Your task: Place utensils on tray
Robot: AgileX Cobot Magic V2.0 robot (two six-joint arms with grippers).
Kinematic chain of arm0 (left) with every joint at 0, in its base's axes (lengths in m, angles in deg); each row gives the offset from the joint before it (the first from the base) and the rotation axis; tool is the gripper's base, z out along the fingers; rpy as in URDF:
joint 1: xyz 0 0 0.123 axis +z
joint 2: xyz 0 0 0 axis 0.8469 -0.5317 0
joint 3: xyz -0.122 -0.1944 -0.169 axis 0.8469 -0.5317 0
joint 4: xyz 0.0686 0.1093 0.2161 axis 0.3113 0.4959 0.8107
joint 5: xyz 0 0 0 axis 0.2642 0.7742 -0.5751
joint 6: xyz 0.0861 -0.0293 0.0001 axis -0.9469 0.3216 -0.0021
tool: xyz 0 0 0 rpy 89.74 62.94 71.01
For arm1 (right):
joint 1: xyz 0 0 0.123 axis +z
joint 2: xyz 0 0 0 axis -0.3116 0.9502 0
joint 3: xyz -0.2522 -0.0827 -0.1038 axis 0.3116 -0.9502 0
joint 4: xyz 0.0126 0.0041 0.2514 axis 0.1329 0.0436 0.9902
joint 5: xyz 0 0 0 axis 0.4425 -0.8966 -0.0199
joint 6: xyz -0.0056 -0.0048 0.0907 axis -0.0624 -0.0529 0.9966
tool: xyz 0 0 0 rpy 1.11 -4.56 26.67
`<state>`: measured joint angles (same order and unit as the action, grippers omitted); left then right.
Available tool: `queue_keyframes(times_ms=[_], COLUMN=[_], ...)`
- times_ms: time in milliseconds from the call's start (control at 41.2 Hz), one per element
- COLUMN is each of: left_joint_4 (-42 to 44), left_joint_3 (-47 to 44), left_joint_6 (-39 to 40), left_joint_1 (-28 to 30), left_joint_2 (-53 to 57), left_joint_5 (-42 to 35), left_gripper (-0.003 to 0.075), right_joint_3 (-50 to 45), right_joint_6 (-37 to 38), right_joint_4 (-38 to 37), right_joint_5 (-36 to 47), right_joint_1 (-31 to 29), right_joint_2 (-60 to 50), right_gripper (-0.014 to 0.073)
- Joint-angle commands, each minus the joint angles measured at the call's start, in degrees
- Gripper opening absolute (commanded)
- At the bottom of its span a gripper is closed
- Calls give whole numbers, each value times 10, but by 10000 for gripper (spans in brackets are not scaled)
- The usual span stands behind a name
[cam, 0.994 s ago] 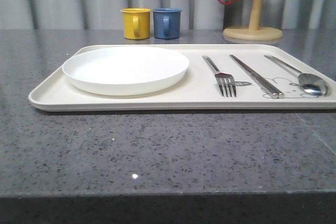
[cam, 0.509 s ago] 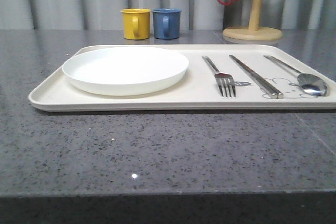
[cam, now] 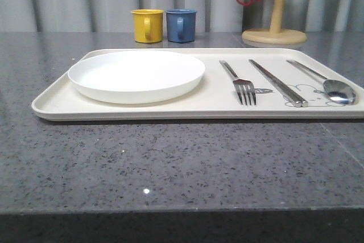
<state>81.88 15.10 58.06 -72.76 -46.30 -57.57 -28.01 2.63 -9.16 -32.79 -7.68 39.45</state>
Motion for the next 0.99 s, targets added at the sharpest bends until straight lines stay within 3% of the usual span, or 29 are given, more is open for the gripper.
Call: queue_keyframes(times_ms=[0,679,970], left_joint_4=[-3,-4,-14], left_joint_3=[15,8,-88], left_joint_6=[6,6,6], left_joint_1=[0,0,79], left_joint_2=[-7,-4,37], left_joint_5=[-47,-50,-68], left_gripper=[-19,-19,-19], right_joint_3=[14,14,14], right_joint_6=[-5,-5,-5], right_joint_4=[-5,-5,-6], right_joint_5=[47,47,47], right_joint_1=[-1,-1,-1], right_joint_2=[6,6,6], right_gripper=[-113,-113,-113])
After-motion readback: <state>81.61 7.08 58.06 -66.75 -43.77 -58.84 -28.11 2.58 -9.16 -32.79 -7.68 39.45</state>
